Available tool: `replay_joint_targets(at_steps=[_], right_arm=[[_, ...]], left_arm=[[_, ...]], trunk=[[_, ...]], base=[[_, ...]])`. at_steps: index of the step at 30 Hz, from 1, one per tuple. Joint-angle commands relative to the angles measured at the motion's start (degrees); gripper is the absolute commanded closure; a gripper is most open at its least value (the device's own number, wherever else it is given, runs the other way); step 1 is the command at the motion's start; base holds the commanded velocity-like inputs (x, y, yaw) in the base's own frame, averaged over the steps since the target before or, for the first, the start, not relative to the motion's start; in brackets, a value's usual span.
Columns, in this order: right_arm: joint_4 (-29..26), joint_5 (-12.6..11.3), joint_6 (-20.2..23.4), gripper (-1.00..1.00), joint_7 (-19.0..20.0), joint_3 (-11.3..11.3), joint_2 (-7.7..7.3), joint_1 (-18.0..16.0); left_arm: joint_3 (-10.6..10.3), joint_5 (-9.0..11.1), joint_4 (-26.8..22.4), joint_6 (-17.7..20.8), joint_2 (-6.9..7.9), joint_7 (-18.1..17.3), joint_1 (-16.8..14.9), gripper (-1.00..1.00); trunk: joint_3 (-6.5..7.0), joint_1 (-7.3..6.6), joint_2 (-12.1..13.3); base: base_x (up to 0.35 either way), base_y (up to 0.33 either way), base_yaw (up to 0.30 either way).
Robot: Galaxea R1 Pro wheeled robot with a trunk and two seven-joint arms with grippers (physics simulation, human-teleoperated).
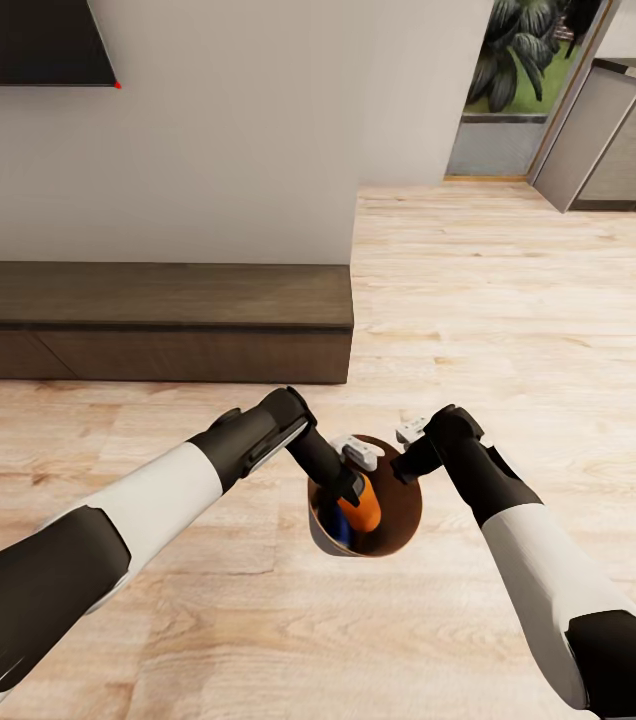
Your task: Put the three can of soda from the living room inside the tash can in the kitchen.
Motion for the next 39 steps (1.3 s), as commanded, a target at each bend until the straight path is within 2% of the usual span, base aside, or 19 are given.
replay_joint_targets(at_steps=[1,24,25,39], right_arm=[[0.0,-1.7,0.8,1.00,0.4,0.0,-0.01,0.0],[0.0,-1.7,0.8,1.00,0.5,0.0,-0.04,0.0],[0.0,-1.7,0.8,1.00,0.5,0.0,-0.05,0.0],[-0.1,-1.6,0.8,1.00,0.5,0.0,-0.07,0.1]], left_arm=[[-0.1,-0.9,0.0,0.0,0.03,0.1,0.0,1.00],[-0.2,-0.9,0.0,0.0,-0.03,2.6,1.4,1.00],[-0.2,-0.9,0.0,0.0,-0.03,2.7,1.4,-1.00],[-0.2,-0.8,0.0,0.0,0.09,2.9,1.5,-1.00]], trunk=[[0.00,0.00,0.0],[0.00,0.00,0.0],[0.00,0.00,0.0],[0.00,0.00,0.0]], base=[[0.000,0.000,0.000],[0.000,0.000,0.000],[0.000,0.000,0.000],[0.000,0.000,0.000]])
